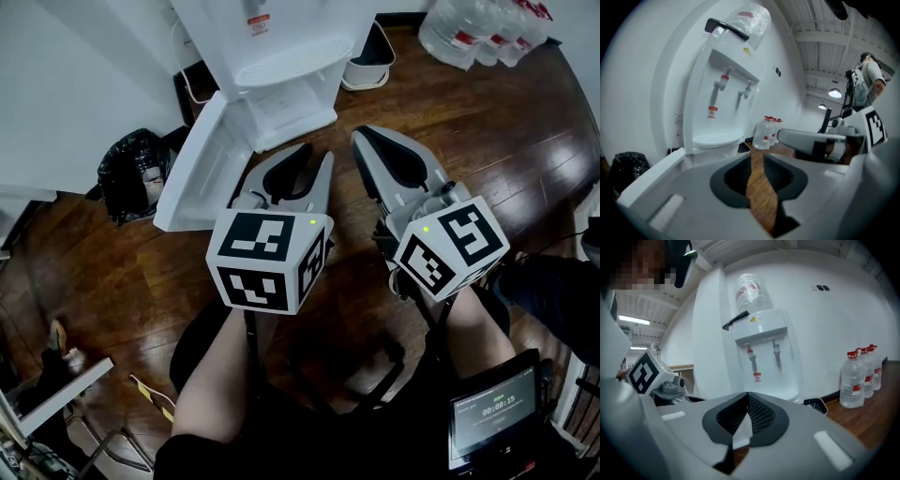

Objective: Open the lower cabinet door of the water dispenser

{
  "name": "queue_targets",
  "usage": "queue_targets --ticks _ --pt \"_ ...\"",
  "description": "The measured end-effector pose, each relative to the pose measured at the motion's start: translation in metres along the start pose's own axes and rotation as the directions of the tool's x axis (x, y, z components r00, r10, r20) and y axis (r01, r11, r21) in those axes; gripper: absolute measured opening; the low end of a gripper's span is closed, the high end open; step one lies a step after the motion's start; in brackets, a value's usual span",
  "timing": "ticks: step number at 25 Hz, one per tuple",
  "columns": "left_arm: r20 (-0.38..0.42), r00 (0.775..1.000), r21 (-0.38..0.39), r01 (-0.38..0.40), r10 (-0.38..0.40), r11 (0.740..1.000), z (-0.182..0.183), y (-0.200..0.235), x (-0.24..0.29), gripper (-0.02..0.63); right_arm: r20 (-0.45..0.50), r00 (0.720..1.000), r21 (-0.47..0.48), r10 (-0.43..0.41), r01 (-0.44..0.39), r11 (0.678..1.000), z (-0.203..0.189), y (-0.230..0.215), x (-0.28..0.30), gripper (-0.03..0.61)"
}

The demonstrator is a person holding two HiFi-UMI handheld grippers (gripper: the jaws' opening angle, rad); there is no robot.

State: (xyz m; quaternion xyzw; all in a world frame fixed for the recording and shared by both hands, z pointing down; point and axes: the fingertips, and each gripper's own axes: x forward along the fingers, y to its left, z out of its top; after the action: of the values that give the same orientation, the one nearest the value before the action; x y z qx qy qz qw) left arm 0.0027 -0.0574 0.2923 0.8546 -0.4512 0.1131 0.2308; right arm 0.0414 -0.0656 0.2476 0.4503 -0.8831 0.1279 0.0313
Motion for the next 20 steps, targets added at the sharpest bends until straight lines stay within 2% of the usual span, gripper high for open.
queue_targets --ticks 4,7,13,20 --pt "0.082 0.997 0.040 0.003 -0.006 0.999 0.014 -0.005 0.004 0.107 0.000 1.000 -0.105 -0.012 0.012 0.994 0.000 -0.003 -0.006 0.005" --pt "0.107 0.994 0.039 0.028 -0.032 0.999 0.015 -0.009 0.008 0.107 -0.017 1.000 -0.128 -0.024 0.022 0.991 -0.005 -0.012 -0.011 0.005" --pt "0.074 0.997 0.061 0.028 -0.033 0.998 0.001 -0.009 0.013 0.107 -0.021 0.999 -0.097 -0.037 0.035 0.995 -0.005 -0.027 -0.013 0.005" --pt "0.064 0.996 0.057 0.051 -0.054 0.997 -0.002 -0.014 0.012 0.107 -0.020 1.000 -0.103 -0.016 0.014 0.995 -0.006 -0.019 -0.013 0.005"
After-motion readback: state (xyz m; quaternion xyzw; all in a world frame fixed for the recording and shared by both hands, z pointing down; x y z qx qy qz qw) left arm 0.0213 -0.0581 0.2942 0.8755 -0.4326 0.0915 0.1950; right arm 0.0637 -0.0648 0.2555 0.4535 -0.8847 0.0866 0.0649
